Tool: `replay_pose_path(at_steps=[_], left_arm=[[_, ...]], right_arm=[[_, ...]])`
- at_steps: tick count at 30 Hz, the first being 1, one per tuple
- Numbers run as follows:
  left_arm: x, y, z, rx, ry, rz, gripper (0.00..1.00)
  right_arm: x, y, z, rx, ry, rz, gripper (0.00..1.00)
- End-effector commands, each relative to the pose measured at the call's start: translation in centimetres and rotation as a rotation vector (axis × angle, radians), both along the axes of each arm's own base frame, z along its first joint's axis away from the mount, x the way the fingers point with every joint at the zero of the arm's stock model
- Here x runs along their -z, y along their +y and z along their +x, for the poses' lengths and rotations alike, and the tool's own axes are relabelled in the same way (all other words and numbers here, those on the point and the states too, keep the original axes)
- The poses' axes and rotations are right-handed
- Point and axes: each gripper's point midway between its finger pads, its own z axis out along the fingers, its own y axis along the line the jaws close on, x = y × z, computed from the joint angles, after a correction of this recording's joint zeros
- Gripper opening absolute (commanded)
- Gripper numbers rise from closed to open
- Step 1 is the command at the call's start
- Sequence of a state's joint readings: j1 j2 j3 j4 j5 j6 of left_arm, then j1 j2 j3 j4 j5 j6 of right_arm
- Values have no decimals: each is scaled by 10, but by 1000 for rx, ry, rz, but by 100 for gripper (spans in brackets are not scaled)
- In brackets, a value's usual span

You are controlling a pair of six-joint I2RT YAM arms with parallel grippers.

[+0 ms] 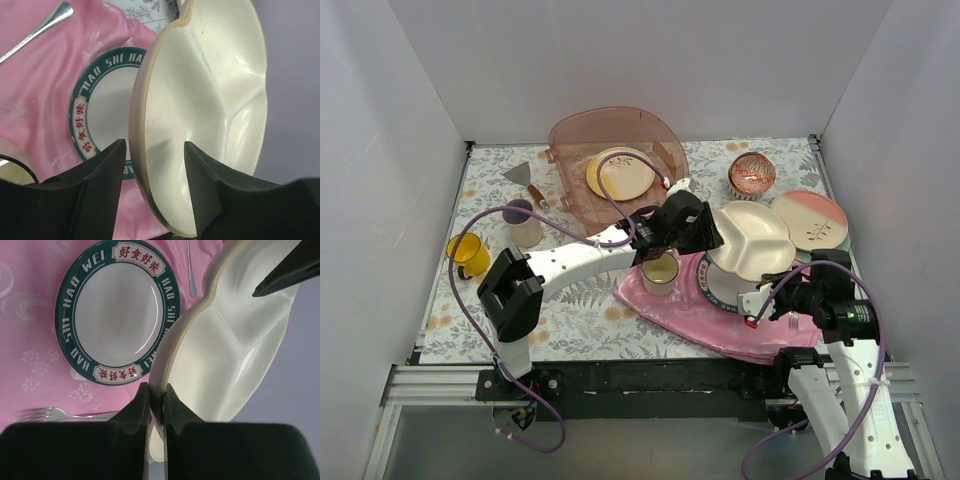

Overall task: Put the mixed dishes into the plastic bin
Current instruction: Pick up the plate at the center of the board.

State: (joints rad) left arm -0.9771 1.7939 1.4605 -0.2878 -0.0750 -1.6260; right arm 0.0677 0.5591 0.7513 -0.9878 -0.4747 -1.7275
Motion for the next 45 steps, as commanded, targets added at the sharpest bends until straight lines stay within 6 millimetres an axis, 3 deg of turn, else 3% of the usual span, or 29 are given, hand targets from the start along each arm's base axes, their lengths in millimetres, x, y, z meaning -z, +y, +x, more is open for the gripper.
replay_pose_path(at_steps=[1, 2, 4, 5, 7, 10, 11, 12, 14, 18, 23, 26, 27, 30, 39, 45], left_arm=[[-5, 10, 7, -43, -76, 118, 43], [-4, 9, 5, -40, -73, 126, 33], [-5, 8, 4, -34, -73, 127, 22], [-5, 7, 3, -33, -72, 124, 10], [-7, 7, 4, -37, -69, 117, 0], [-15, 10, 2, -46, -79, 85, 0], [-30, 10, 2, -50, -102, 42, 0], [-26, 14, 0, -56, -99, 41, 0], [-37, 15, 0, -69, -114, -9, 0], [-58, 31, -7, -88, -120, -116, 0], [-86, 52, -4, -133, -134, -235, 0], [-99, 67, -4, -156, -145, -277, 0], [-101, 71, -3, -167, -143, -284, 0], [-104, 84, 0, -181, -140, -302, 0], [-125, 122, 7, -186, -170, -362, 0], [-143, 149, 15, -222, -215, -382, 0]], right_arm=[[-74, 15, 32, -91, -360, 28, 1], [-73, 15, 32, -93, -358, 28, 1], [-72, 16, 32, -93, -354, 30, 1], [-72, 16, 32, -92, -355, 31, 1], [-72, 16, 32, -93, -352, 37, 1], [-71, 16, 30, -88, -344, 43, 1], [-71, 16, 30, -86, -342, 48, 1], [-72, 18, 29, -83, -337, 63, 1], [-74, 20, 26, -87, -335, 85, 4], [-74, 27, 19, -99, -307, 140, 27], [-73, 34, 10, -111, -258, 204, 49], [-71, 38, 4, -114, -217, 238, 68], [-72, 39, 2, -113, -203, 253, 79], [-79, 46, -6, -110, -161, 321, 87], [-97, 61, -19, -47, 18, 547, 89], [-109, 59, 0, 122, 117, 712, 89]])
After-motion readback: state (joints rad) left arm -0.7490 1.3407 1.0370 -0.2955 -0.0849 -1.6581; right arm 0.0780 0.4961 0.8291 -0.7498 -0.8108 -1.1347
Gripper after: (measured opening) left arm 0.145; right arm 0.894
